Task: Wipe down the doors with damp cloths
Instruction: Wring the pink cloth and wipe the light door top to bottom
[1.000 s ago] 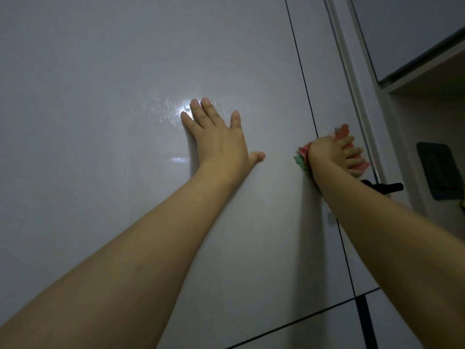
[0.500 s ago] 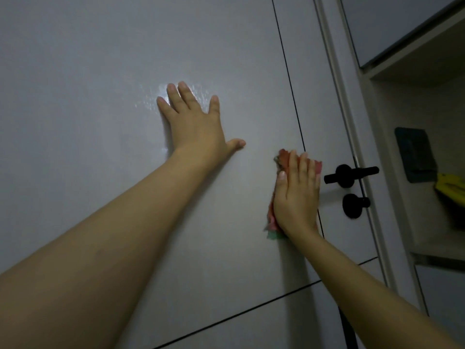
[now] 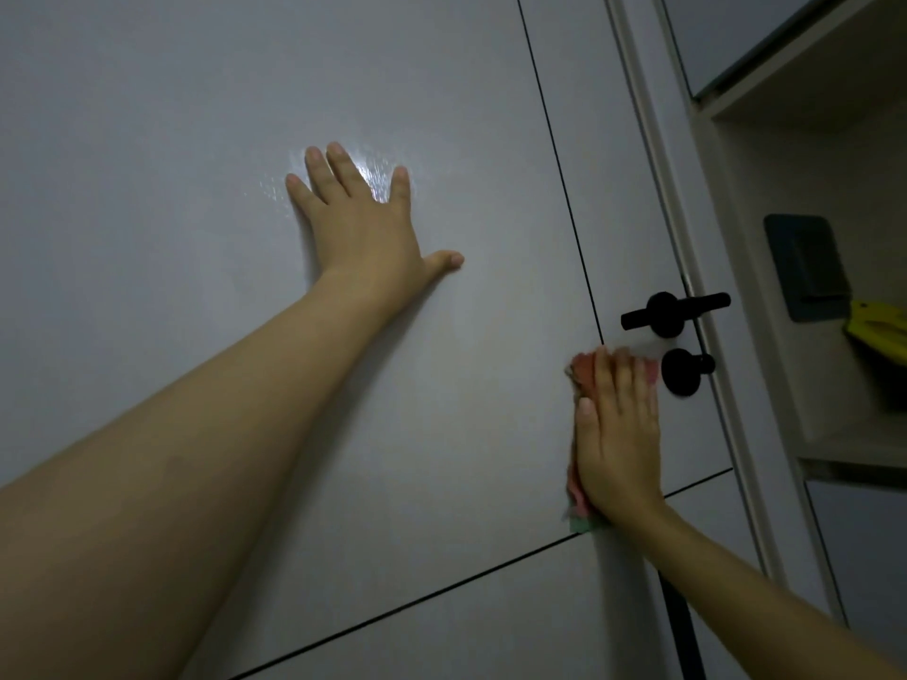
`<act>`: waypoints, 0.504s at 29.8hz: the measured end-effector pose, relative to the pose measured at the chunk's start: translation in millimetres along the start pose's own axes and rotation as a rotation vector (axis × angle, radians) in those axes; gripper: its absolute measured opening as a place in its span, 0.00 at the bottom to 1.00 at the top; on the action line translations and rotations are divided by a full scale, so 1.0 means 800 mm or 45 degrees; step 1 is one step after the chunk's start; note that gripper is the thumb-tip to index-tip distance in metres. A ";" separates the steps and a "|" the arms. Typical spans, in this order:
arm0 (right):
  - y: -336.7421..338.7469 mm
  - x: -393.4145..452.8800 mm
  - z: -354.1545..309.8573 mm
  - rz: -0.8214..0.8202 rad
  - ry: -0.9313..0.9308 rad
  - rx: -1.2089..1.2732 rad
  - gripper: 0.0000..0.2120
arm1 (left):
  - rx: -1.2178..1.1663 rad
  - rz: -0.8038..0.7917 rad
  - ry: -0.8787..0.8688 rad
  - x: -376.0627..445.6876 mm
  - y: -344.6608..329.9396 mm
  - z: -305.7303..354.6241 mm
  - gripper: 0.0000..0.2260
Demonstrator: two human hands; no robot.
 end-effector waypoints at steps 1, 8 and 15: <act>0.002 0.000 0.008 -0.014 0.032 -0.012 0.27 | 0.002 0.002 -0.002 0.000 -0.001 0.000 0.45; -0.004 -0.012 -0.016 0.031 -0.154 0.058 0.27 | 0.026 -0.043 -0.002 -0.005 0.003 0.002 0.45; 0.000 -0.027 -0.017 -0.065 0.085 0.009 0.26 | -0.104 -0.115 -0.138 -0.061 0.017 -0.039 0.43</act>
Point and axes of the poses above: each hand's wrist, its own x-axis towards the middle knuckle, its own y-axis out of the back of the hand, z = x × y, the point moved 1 cm from there along x, towards the middle knuckle, and after that the axes turned 8 degrees about -z, right-handed, at the moved point
